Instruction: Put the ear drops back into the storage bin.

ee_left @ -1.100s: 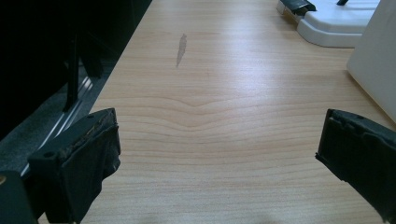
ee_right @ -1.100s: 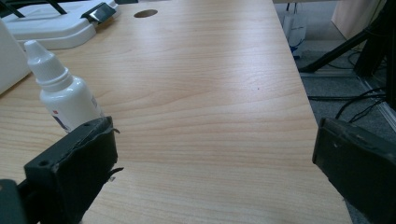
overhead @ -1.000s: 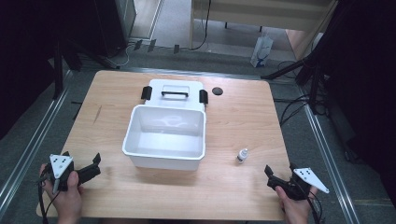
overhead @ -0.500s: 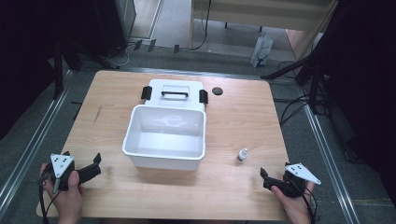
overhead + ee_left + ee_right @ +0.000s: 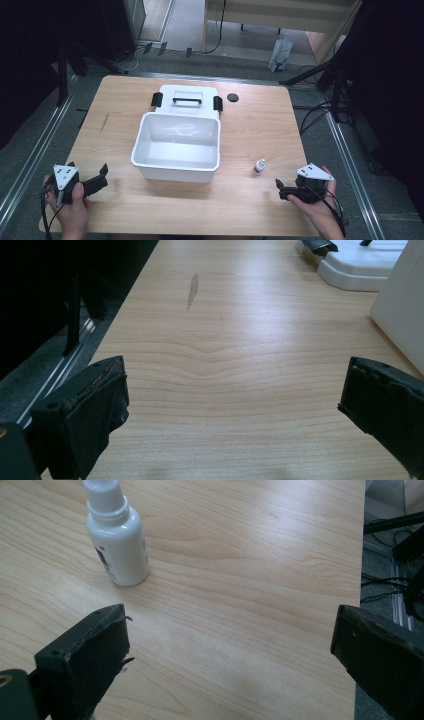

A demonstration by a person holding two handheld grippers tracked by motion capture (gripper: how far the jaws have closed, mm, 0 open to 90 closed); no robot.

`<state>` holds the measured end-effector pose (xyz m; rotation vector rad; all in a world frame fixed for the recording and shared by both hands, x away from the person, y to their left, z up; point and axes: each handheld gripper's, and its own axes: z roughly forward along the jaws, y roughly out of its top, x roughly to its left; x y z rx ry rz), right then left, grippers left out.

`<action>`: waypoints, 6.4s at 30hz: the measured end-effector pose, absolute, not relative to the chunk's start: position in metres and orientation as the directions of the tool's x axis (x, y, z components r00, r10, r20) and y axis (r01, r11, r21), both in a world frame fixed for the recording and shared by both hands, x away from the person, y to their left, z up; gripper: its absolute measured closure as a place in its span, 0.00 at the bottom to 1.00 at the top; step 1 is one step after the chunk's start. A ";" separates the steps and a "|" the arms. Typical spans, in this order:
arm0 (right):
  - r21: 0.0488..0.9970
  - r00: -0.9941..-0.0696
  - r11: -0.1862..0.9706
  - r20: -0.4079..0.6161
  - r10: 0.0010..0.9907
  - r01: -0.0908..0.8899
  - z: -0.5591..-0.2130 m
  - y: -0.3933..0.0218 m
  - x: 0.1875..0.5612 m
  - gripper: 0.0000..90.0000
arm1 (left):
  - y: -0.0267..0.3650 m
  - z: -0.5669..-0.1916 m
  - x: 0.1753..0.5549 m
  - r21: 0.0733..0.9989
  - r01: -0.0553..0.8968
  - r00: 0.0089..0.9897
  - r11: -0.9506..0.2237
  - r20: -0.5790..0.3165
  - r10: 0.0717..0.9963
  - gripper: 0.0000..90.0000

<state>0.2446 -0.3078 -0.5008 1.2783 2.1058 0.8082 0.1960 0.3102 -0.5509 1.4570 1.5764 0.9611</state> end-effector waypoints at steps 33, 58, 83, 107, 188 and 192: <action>0.485 -0.627 0.631 -0.197 0.754 0.606 -0.442 -0.275 0.286 0.37 | 0.310 -0.551 0.197 0.901 0.428 -0.048 0.066 -0.050 0.998 0.00; 0.231 -0.789 0.790 -0.122 0.603 0.568 -0.441 -0.235 0.315 0.51 | 0.311 -0.551 0.198 0.899 0.432 -0.046 0.068 -0.053 0.998 0.00; 0.135 -0.833 0.839 -0.110 0.542 0.528 -0.446 -0.208 0.337 0.60 | 0.312 -0.551 0.198 0.896 0.438 -0.045 0.072 -0.058 0.997 0.00; 0.112 -0.826 0.828 -0.078 0.558 0.549 -0.454 -0.203 0.346 0.75 | 0.312 -0.551 0.199 0.897 0.434 -0.049 0.079 -0.064 0.997 0.00; 0.143 -0.913 0.912 -0.088 0.399 0.385 -0.322 -0.114 0.354 0.80 | 0.313 -0.551 0.199 0.896 0.435 -0.053 0.091 -0.075 0.996 0.00; 0.145 -0.916 0.915 -0.086 0.392 0.377 -0.319 -0.110 0.354 0.80 | 0.313 -0.551 0.199 0.895 0.436 -0.053 0.092 -0.076 0.996 0.00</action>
